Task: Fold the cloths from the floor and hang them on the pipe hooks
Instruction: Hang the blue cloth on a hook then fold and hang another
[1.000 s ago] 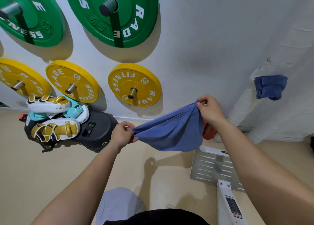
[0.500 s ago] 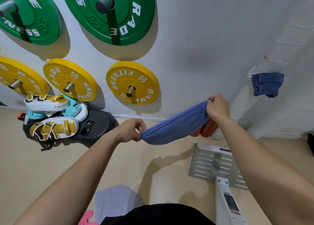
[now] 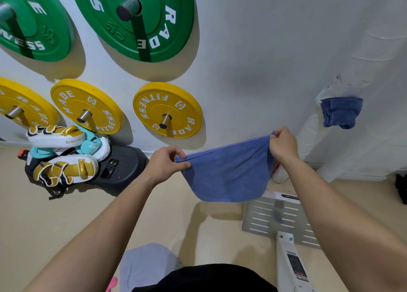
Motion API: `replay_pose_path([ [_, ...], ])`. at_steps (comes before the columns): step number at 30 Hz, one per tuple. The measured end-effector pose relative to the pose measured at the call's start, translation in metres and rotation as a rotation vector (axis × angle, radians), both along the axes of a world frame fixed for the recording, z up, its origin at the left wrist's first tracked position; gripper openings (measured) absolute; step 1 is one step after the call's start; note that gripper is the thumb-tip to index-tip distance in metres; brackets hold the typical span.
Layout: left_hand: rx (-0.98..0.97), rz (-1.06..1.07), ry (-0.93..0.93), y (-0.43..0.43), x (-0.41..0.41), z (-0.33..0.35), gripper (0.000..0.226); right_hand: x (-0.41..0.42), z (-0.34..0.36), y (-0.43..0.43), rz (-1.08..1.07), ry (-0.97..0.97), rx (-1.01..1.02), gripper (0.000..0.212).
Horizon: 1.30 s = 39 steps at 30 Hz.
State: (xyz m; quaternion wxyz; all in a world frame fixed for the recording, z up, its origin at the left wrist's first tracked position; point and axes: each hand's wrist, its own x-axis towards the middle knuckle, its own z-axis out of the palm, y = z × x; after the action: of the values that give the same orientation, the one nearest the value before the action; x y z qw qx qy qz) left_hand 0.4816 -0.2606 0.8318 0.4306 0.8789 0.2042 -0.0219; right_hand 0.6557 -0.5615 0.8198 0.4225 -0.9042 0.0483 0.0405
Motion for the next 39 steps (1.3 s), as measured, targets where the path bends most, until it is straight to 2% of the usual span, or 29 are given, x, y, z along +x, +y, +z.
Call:
replay_pose_path([
  [7,0.156,0.114,-0.162,-0.016,0.031,0.000,0.008,0.010,-0.005,-0.020,-0.028,0.071,0.057,0.020],
  [12,0.314,0.092,-0.186,-0.027,0.065,0.006,0.011,0.017,0.000,-0.039,0.020,0.050,0.183,0.008],
  [17,0.071,0.130,-0.241,-0.057,0.118,0.020,0.015,0.038,0.007,-0.066,-0.102,0.016,0.295,0.015],
  [19,0.040,0.112,-0.258,-0.074,0.140,0.021,0.015,0.047,0.006,-0.076,-0.215,0.006,0.329,0.023],
  [23,0.017,0.043,-0.273,-0.100,0.182,0.021,0.012,0.054,0.000,-0.098,-0.372,-0.018,0.380,0.022],
  [28,0.000,-0.001,-0.186,-0.114,0.236,0.004,0.009,0.069,-0.007,-0.120,-0.513,-0.018,0.292,0.021],
  [33,-0.129,0.013,-0.103,-0.141,0.290,-0.003,0.022,0.095,-0.008,-0.127,-0.719,-0.107,0.271,0.022],
  [36,-0.259,-0.105,-0.045,-0.163,0.315,-0.005,0.023,0.106,-0.010,-0.114,-0.743,-0.106,0.378,0.018],
  [39,-0.342,-0.208,-0.025,-0.183,0.334,-0.007,0.022,0.114,-0.012,-0.098,-0.689,-0.082,0.385,0.018],
])
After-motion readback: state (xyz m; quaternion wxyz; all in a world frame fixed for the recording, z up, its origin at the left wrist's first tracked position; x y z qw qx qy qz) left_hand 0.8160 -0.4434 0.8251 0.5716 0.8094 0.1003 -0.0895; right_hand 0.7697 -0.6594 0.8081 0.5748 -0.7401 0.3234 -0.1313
